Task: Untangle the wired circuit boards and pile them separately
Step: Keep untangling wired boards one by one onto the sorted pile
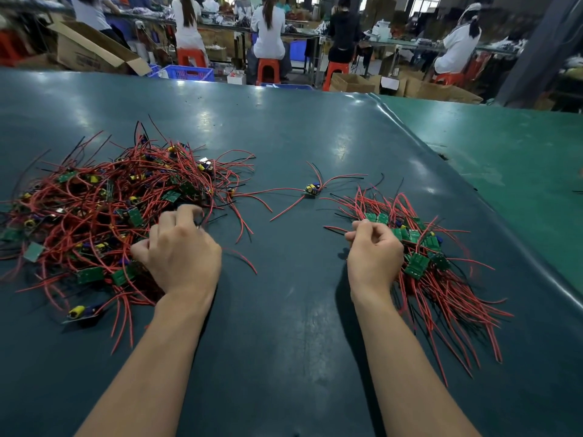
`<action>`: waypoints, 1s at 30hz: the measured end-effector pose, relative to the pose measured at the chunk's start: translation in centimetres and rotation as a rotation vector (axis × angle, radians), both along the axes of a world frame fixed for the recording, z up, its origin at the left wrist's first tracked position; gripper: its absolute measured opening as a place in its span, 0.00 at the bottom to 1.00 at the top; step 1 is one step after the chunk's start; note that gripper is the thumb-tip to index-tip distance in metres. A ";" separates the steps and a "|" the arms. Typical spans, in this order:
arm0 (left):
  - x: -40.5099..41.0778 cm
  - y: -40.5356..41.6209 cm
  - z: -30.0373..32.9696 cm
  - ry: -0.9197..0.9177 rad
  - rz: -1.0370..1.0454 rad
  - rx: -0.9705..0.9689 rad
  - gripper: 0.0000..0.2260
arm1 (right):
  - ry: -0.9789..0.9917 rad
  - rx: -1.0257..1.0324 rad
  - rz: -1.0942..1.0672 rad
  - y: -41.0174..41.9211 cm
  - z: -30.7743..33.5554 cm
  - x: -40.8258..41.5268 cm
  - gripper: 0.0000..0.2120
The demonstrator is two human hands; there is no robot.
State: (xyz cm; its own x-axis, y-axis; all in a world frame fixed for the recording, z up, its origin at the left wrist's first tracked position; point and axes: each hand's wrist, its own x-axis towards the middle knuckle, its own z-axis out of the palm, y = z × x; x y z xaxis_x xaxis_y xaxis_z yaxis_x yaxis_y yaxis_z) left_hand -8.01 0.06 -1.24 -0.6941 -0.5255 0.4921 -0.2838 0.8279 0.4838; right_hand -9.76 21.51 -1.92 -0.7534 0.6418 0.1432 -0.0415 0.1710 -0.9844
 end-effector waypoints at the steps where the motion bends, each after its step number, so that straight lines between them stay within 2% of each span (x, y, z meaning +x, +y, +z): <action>1: 0.1 0.1 0.1 0.085 -0.029 -0.012 0.14 | 0.009 0.023 0.016 -0.1 0.1 0.2 0.13; 4: 0.3 0.7 0.5 0.375 -0.188 -0.131 0.12 | 0.037 0.074 0.143 -0.7 0.7 0.8 0.11; 6: 0.4 1.3 0.6 0.561 -0.303 -0.222 0.11 | 0.050 0.069 0.355 -1.5 1.1 1.5 0.07; 7: 0.4 1.7 0.5 0.623 -0.393 -0.244 0.10 | 0.058 -0.011 0.519 -2.1 1.2 1.9 0.05; 9: 0.5 2.6 0.3 0.657 -0.633 -0.254 0.10 | 0.057 -0.229 0.819 -3.0 1.4 2.6 0.07; 11: 0.6 3.2 0.2 0.616 -0.814 -0.247 0.09 | 0.058 -0.350 0.930 -3.5 1.4 2.9 0.08; 14: 0.4 3.9 0.0 0.559 -0.922 -0.252 0.09 | 0.074 -0.412 0.820 -3.5 1.5 2.8 0.06; 18: 0.7 4.6 0.2 0.606 -0.897 -0.271 0.08 | 0.114 -0.460 0.623 -2.8 1.7 2.1 0.11; 20: 1.2 5.1 0.1 0.615 -0.990 -0.251 0.05 | 0.125 -0.581 0.533 -2.1 1.9 1.8 0.11; 22: 1.6 5.5 -0.2 0.470 -1.127 -0.221 0.07 | 0.115 -0.743 0.500 -1.5 2.2 1.6 0.08; 24: 1.6 5.8 -0.6 0.224 -1.146 -0.149 0.14 | 0.083 -0.869 0.520 -1.2 2.3 1.6 0.04; 26: 1.2 5.9 -1.0 0.032 -1.056 -0.074 0.25 | 0.051 -0.900 0.579 -1.4 2.4 1.8 0.05; 28: 1.1 5.8 -1.0 -0.030 -1.002 0.010 0.31 | 0.039 -0.869 0.609 -1.7 2.2 1.9 0.07; 30: 1.2 5.8 -0.8 -0.012 -1.001 0.083 0.35 | 0.025 -0.828 0.572 -1.8 2.1 1.8 0.03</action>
